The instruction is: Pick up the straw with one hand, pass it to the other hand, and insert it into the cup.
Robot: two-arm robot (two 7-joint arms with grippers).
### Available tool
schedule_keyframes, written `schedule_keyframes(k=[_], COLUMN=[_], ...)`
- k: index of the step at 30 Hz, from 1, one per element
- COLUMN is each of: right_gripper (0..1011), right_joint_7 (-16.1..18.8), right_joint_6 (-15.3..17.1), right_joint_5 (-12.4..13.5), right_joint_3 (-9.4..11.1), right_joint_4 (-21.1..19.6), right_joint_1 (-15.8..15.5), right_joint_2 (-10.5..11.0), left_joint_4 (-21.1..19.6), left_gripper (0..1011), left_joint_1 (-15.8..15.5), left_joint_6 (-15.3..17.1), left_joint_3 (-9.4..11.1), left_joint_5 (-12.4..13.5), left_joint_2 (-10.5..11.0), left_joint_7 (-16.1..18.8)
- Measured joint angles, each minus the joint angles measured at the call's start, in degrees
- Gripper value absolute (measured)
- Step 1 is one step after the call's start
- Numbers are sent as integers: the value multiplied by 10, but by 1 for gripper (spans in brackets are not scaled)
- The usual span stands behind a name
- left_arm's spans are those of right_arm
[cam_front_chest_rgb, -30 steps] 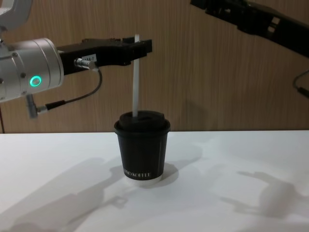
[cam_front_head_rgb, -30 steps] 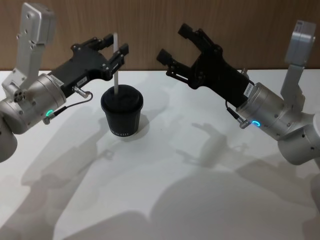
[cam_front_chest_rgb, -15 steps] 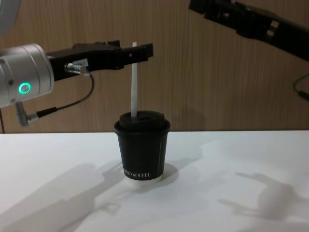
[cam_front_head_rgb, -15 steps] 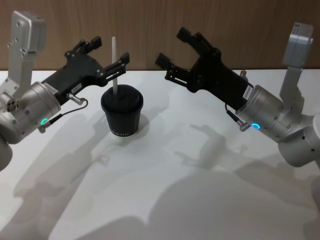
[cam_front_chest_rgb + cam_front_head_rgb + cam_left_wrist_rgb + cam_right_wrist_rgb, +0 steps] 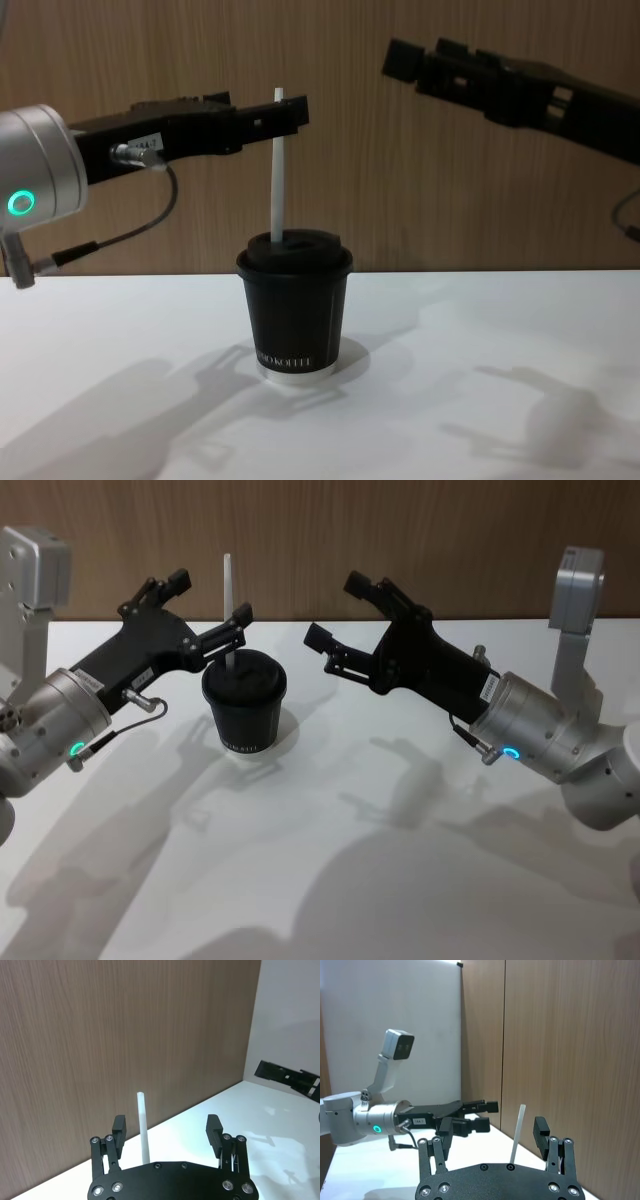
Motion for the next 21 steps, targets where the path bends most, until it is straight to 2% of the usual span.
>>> schedule_keyframes(k=[7,13,21], right_gripper=[1001,1001,1001], right_joint_7=[-8,-12,-15], right_joint_6=[7,11,14], right_joint_5=[-1,-2,-2], right_joint_3=[-2,-3,-4], right_joint_4=[-5,-7,-9], right_joint_1=[-10,-15,-19], right_joint_2=[9,14,17], left_joint_4=[-20,-36,-46], left_gripper=[1000,999,1000], left_joint_1=[25,51,67], left_joint_6=[-8,-33,-50], left_joint_3=[-8,-16,-22], left_joint_5=[-2,-2,-3], left_joint_2=[4,8,10], left_joint_7=[1,-10,-18])
